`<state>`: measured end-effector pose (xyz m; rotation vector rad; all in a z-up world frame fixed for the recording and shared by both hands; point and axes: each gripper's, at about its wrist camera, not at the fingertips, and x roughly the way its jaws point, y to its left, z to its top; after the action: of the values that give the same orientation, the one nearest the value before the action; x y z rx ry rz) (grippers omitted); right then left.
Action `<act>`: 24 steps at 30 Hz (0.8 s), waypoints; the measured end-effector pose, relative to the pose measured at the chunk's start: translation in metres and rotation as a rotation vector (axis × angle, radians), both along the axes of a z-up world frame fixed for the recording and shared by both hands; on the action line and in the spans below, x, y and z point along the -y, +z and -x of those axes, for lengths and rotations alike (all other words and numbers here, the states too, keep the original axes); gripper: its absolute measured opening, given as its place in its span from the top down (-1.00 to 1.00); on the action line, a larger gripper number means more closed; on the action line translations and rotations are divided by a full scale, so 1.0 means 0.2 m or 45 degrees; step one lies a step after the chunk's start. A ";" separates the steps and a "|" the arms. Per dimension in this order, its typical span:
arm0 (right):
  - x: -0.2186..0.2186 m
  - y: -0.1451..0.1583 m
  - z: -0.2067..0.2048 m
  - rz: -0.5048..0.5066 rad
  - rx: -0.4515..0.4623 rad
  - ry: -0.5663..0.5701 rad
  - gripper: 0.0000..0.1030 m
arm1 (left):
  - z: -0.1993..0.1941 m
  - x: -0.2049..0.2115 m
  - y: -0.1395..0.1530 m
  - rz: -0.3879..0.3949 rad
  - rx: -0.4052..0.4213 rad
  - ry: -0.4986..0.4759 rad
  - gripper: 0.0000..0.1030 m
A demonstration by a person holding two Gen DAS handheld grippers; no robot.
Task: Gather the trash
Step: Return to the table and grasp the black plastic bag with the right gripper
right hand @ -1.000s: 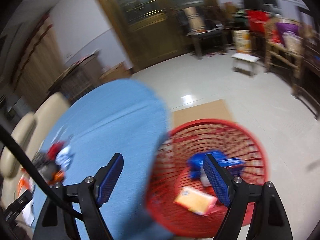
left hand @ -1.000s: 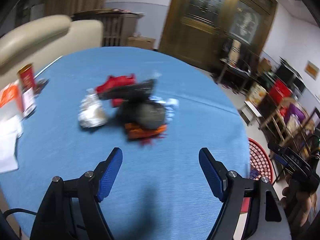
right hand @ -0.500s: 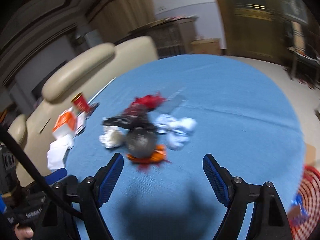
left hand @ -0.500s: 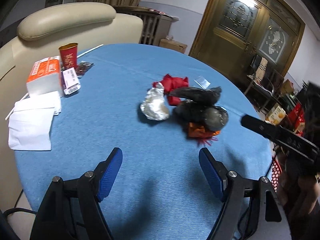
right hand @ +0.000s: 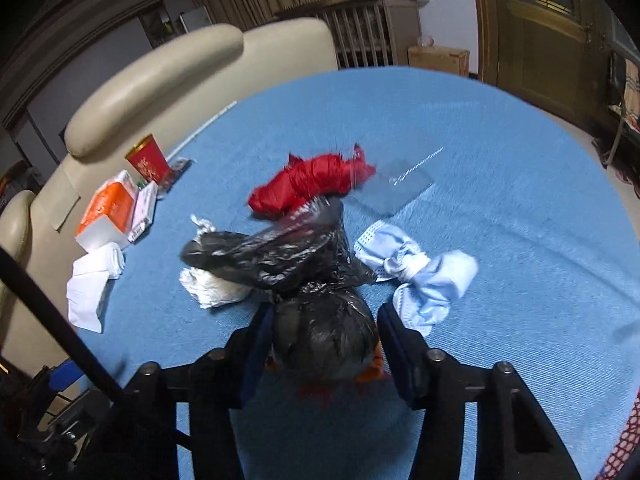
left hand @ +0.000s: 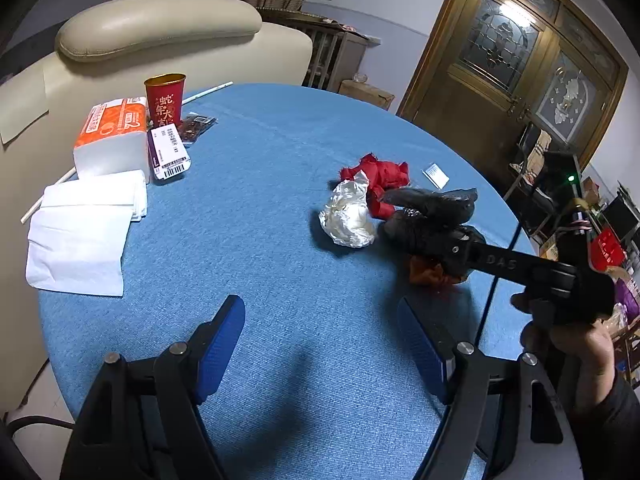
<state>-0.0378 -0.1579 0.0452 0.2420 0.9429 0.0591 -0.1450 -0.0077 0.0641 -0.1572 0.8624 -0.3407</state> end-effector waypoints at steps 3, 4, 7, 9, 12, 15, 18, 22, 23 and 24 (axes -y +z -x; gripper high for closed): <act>-0.01 -0.03 -0.02 -0.019 -0.007 0.011 0.21 | 0.00 0.00 -0.01 -0.006 -0.003 -0.003 -0.54; -0.02 -0.03 -0.02 -0.019 0.002 0.012 0.25 | 0.00 0.01 -0.01 -0.008 -0.003 -0.004 -0.54; -0.02 0.02 0.02 -0.034 0.056 0.005 0.30 | -0.01 0.01 -0.01 -0.011 -0.002 -0.001 -0.54; -0.01 0.06 0.05 -0.045 0.102 -0.012 0.30 | -0.01 0.02 0.00 -0.013 -0.004 -0.004 -0.54; 0.02 0.14 0.13 -0.075 0.168 -0.035 0.30 | -0.02 0.05 0.00 -0.025 0.001 -0.008 -0.54; 0.07 0.22 0.23 -0.105 0.229 -0.068 0.30 | -0.04 0.08 0.00 -0.034 0.008 -0.008 -0.54; 0.13 0.24 0.33 -0.139 0.249 -0.108 0.30 | -0.09 0.12 0.00 -0.035 0.006 -0.015 -0.54; 0.18 0.18 0.45 -0.171 0.226 -0.150 0.30 | -0.19 0.19 -0.01 -0.040 0.002 -0.007 -0.54; 0.20 0.15 0.48 -0.186 0.215 -0.161 0.30 | -0.23 0.21 -0.01 -0.048 0.001 -0.001 -0.54; 0.21 0.14 0.50 -0.195 0.211 -0.170 0.30 | -0.26 0.23 -0.02 -0.053 0.001 -0.002 -0.54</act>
<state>-0.1376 -0.1992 0.0727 0.4349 0.7560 0.0281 -0.0937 -0.0538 0.0607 -0.1179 0.8681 -0.3241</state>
